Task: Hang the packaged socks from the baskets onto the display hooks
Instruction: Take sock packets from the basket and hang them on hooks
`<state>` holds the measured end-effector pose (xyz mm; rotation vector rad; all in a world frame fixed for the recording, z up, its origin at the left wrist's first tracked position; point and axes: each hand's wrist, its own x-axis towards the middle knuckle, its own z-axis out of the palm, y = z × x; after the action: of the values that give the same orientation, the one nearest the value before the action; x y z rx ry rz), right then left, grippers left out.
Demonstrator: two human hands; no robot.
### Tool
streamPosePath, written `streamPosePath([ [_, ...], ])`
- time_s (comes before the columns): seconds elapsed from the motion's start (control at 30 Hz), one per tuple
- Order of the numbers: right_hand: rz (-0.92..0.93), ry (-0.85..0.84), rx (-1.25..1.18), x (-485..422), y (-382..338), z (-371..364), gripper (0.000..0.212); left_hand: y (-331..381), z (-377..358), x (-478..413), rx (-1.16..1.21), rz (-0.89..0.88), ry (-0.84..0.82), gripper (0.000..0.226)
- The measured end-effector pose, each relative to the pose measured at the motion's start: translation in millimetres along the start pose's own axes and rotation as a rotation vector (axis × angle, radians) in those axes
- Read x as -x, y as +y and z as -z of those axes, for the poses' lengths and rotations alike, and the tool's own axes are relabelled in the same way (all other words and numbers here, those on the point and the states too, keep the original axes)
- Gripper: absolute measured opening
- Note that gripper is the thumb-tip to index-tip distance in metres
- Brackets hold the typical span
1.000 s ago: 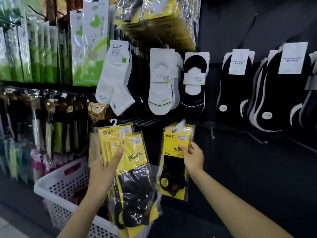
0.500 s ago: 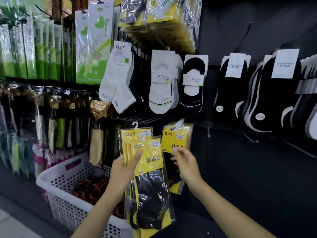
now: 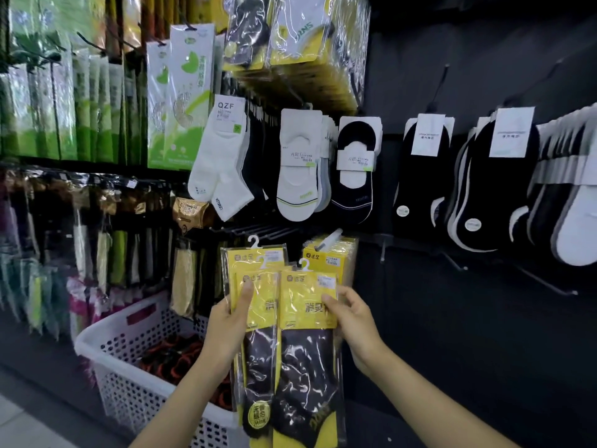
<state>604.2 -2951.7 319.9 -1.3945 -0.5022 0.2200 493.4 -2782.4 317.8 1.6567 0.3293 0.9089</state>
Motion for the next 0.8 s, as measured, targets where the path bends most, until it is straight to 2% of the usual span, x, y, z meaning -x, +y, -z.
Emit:
streamPosePath([
  [0.17, 0.07, 0.215, 0.026, -15, -1, 16, 0.01, -6, 12, -8, -0.027, -0.025, 0.065, 0.056],
  [0.27, 0.102, 0.26, 0.051, -29, -9, 17, 0.006, -5, 15, -14, -0.051, -0.034, 0.1, 0.056],
  [0.53, 0.123, 0.287, 0.168, -70, 8, 4, 0.021, -10, 20, -24, -0.08, -0.025, 0.112, 0.056],
  [0.8, 0.11, 0.515, 0.342, -109, 29, 2, 0.023, -18, 16, -29, -0.06, -0.032, 0.086, 0.053],
])
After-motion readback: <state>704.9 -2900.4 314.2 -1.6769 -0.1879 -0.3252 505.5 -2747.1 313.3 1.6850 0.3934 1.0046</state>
